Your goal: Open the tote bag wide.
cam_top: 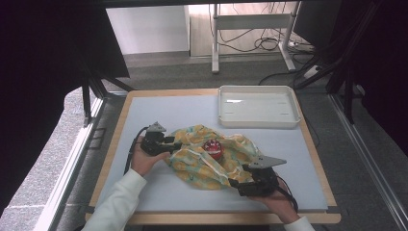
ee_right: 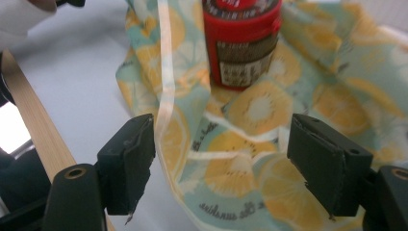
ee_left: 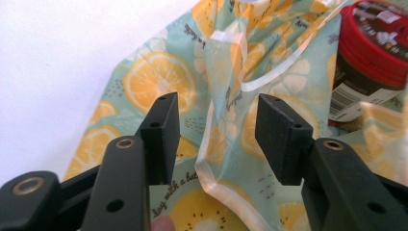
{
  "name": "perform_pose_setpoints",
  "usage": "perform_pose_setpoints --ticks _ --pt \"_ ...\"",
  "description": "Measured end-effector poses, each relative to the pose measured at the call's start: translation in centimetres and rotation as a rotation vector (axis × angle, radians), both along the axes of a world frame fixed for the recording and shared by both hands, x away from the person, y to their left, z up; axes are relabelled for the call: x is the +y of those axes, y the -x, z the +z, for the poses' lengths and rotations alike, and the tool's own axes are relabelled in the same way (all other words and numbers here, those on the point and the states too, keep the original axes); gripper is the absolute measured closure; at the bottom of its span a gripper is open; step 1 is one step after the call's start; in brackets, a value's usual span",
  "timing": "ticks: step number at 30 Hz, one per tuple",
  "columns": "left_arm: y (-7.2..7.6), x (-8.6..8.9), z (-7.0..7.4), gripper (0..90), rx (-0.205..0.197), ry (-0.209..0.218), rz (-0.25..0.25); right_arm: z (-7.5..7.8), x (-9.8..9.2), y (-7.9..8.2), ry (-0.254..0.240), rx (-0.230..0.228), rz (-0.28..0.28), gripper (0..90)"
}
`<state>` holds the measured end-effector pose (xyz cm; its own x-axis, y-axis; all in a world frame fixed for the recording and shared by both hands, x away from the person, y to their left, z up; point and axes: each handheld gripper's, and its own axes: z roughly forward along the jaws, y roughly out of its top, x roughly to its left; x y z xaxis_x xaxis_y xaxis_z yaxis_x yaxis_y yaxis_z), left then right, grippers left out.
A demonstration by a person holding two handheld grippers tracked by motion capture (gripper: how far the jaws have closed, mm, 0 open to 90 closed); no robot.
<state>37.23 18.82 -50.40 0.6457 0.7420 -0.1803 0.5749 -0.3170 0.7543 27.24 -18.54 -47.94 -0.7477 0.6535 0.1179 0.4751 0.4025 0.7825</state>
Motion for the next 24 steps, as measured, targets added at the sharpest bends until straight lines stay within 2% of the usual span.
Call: perform_pose_setpoints --ticks 6,8,9,10,11,12,13,14,16,17,18,19,21,24 --pt "0.3 0.5 1.4 53.1 -0.021 0.024 -0.005 1.0 -0.4 -0.6 -0.04 -0.013 0.0 24.6" --pt "0.3 0.5 1.9 59.5 -0.025 0.033 -0.02 1.2 -0.4 -0.9 -0.045 -0.015 0.001 24.7" --pt "0.5 0.2 2.3 64.9 -0.022 0.043 -0.047 1.3 -0.2 -1.3 -0.048 -0.023 0.0 25.2" --pt "0.5 0.2 2.3 71.1 -0.022 0.043 -0.047 1.3 -0.2 -1.3 -0.048 -0.023 0.0 25.2" --pt "0.5 0.0 2.5 71.1 -0.019 0.044 -0.064 1.4 -0.2 -1.5 -0.048 -0.024 -0.002 25.7" --pt "0.6 -0.3 2.8 82.0 -0.015 0.046 -0.082 1.5 -0.1 -1.9 -0.054 -0.026 -0.006 26.9" --pt "0.8 -1.2 3.2 85.4 -0.012 0.047 -0.119 1.5 0.0 -2.1 -0.057 -0.029 -0.011 27.6" --pt "0.8 -1.2 3.2 87.6 -0.012 0.047 -0.119 1.5 0.0 -2.1 -0.057 -0.029 -0.011 27.6" --pt "1.0 -2.1 3.6 89.4 -0.007 0.046 -0.159 1.6 0.0 -2.6 -0.063 -0.029 -0.021 28.7" --pt "1.2 -3.0 3.7 90.0 -0.001 0.037 -0.195 1.7 0.1 -3.1 -0.069 -0.028 -0.044 29.6" --pt "1.2 -3.0 3.7 90.0 -0.001 0.037 -0.195 1.7 0.1 -3.1 -0.069 -0.028 -0.044 29.6" --pt "1.5 -3.6 3.7 90.0 0.014 0.029 -0.223 1.8 0.1 -3.6 -0.076 -0.022 -0.06 29.9" --pt "1.6 -3.7 3.5 90.0 0.021 0.023 -0.232 1.8 0.1 -3.8 -0.077 -0.021 -0.07 30.1" --pt "1.9 -4.0 2.5 90.0 0.063 0.027 -0.25 1.9 0.1 -4.7 -0.071 -0.022 -0.086 30.7"
